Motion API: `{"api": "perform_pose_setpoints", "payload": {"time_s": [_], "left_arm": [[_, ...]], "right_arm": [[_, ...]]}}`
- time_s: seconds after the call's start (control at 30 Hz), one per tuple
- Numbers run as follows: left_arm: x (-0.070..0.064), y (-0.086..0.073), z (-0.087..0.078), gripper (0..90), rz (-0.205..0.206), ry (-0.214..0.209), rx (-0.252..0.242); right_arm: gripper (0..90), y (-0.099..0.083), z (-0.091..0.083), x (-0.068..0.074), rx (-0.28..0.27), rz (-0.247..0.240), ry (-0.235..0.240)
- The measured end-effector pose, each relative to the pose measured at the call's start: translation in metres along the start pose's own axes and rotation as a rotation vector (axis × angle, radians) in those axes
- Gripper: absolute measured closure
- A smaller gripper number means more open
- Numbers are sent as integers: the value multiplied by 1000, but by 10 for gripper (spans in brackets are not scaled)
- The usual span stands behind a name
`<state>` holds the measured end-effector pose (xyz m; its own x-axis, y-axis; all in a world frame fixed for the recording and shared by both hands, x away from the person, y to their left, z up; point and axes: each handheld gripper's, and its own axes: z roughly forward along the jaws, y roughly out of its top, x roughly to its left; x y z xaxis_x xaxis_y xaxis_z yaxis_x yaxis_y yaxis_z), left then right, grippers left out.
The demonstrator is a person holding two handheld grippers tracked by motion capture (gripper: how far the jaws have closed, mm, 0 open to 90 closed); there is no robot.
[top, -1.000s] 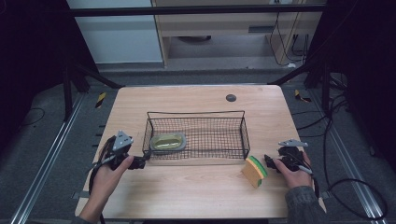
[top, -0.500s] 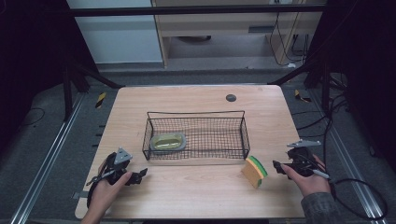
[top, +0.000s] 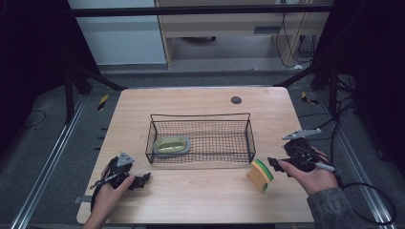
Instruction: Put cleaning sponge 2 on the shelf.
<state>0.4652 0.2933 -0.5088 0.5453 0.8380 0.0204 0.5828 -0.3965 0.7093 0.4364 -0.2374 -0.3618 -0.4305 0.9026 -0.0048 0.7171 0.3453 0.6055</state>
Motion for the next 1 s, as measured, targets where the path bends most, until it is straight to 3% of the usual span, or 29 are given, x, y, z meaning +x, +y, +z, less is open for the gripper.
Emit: {"api": "perform_pose_setpoints", "payload": {"time_s": [0.3, 0.57, 0.8, 1.0], "left_arm": [[0, 0, 0, 0, 1, -3, -1], [0, 0, 0, 0, 1, -2, -1], [0, 0, 0, 0, 1, -3, -1], [0, 0, 0, 0, 1, -3, -1]], "right_arm": [[254, 12, 8, 19, 61, -34, 51], [237, 11, 27, 29, 137, -56, 53], [286, 4, 51, 32, 213, -60, 59], [338, 0, 60, 36, 251, -74, 56]]}}
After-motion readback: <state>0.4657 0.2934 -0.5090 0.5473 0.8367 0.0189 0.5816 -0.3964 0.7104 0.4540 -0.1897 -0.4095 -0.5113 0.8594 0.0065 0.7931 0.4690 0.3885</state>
